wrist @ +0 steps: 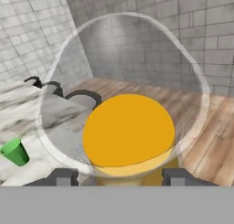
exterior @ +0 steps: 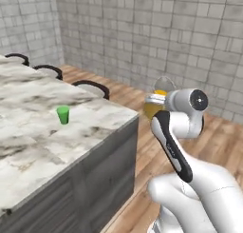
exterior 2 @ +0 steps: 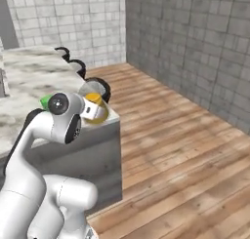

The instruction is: Place the pitcher and cup on the dining counter for serving.

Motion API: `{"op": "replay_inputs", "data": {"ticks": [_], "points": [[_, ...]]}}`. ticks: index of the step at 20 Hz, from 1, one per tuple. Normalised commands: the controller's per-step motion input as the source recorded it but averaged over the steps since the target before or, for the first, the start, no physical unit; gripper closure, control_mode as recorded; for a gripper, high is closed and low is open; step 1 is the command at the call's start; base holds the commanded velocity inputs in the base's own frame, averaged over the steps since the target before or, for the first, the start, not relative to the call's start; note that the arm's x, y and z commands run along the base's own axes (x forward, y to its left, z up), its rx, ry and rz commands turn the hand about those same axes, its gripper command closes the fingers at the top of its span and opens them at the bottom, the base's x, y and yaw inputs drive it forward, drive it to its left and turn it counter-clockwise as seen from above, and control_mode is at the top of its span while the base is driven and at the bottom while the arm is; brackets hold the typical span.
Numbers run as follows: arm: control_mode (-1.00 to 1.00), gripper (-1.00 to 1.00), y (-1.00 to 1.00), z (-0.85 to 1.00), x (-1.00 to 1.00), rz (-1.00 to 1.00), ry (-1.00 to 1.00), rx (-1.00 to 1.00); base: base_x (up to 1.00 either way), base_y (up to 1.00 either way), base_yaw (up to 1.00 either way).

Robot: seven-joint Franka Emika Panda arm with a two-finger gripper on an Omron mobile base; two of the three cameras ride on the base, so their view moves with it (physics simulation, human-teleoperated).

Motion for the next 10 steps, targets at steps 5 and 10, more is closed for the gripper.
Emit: {"op": "replay_inputs", "data": {"ticks": [5,10], "points": [[1.0,1.0,0.0,0.0,0.0,0.0,0.0,0.0,1.0,-0.64,0.53],[1.0,1.0,0.0,0.0,0.0,0.0,0.0,0.0,0.85,-0.37,0.73]]}}
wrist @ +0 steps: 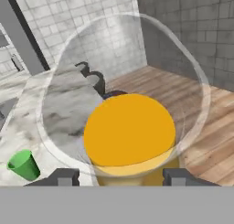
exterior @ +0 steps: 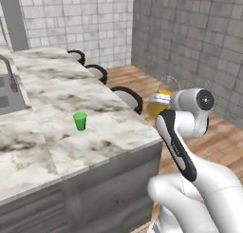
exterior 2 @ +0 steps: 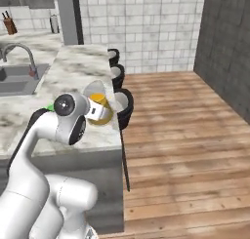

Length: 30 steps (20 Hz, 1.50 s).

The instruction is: Place the pitcher and cup on the dining counter for serving.

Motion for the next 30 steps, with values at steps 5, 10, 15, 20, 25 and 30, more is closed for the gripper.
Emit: {"op": "replay_inputs", "data": {"ticks": [5,10,15,20,25,30], "points": [[-1.0,1.0,0.0,0.0,0.2,0.03,0.01,0.0,0.76,-0.17,0.43],[-1.0,1.0,0.0,0.0,0.92,0.03,0.08,0.0,0.0,0.0,0.0],[-1.0,1.0,0.0,0.0,0.63,0.0,0.16,0.0,0.0,0.0,0.0],[-1.0,1.0,0.04,-0.03,0.47,0.0,0.13,0.0,0.0,0.0,0.0],[-1.0,1.0,0.01,-0.18,0.54,0.0,0.07,0.0,0.0,0.0,0.0],[-1.0,1.0,0.08,-0.37,0.54,0.0,0.01,0.0,0.0,0.0,0.0]]}}
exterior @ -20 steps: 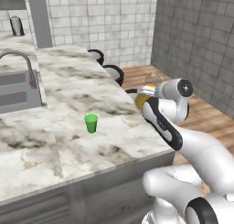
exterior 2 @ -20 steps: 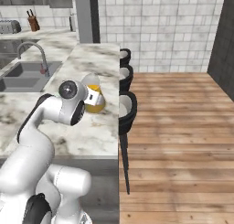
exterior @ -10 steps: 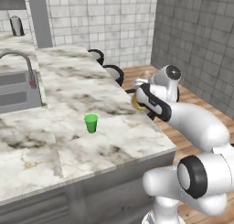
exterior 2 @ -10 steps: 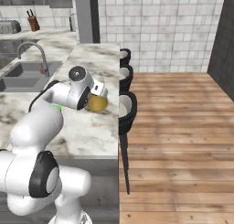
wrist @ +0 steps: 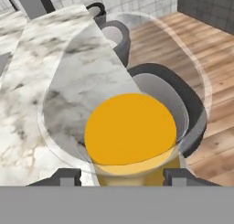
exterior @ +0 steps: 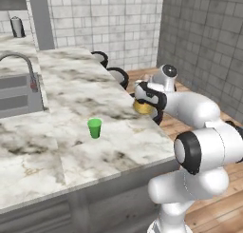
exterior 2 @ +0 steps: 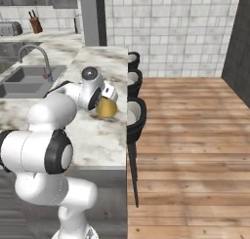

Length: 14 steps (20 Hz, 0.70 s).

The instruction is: Place the pitcher and cup on the dining counter for serving.

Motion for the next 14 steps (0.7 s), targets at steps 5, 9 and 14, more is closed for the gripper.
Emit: {"op": "replay_inputs", "data": {"ticks": [5,9,14], "points": [[-1.0,1.0,0.22,-0.44,0.57,0.0,0.0,0.0,0.0,0.0,0.0],[-1.0,1.0,0.42,-0.45,0.53,0.0,0.0,0.0,0.0,0.0,0.0],[-1.0,1.0,0.36,-0.38,0.4,0.0,0.0,0.01,0.0,0.0,0.0]]}}
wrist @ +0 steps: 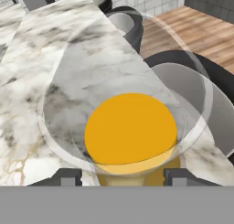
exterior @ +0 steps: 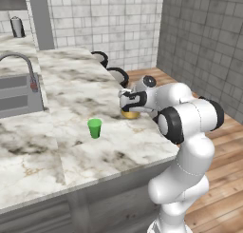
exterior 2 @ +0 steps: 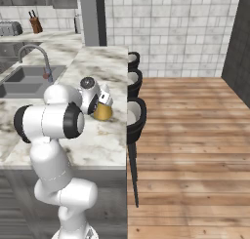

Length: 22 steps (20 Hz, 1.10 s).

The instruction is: Place the pitcher and cup on the dining counter for serving.

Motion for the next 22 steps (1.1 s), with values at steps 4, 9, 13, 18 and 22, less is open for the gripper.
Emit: {"op": "replay_inputs", "data": {"ticks": [4,9,13,18,22], "points": [[-1.0,1.0,0.28,-0.48,0.32,0.0,0.02,0.0,0.0,0.0,0.0],[-1.0,1.0,0.11,-0.5,0.3,0.0,0.05,0.0,0.0,0.0,0.0],[-1.0,1.0,0.06,-0.19,0.24,0.0,0.01,0.0,0.0,0.0,0.0],[-1.0,-1.0,0.02,0.1,-0.01,0.0,0.0,0.0,0.0,0.0,0.0],[-1.0,-1.0,0.0,0.44,-0.42,0.0,0.0,0.0,0.0,0.0,0.0]]}}
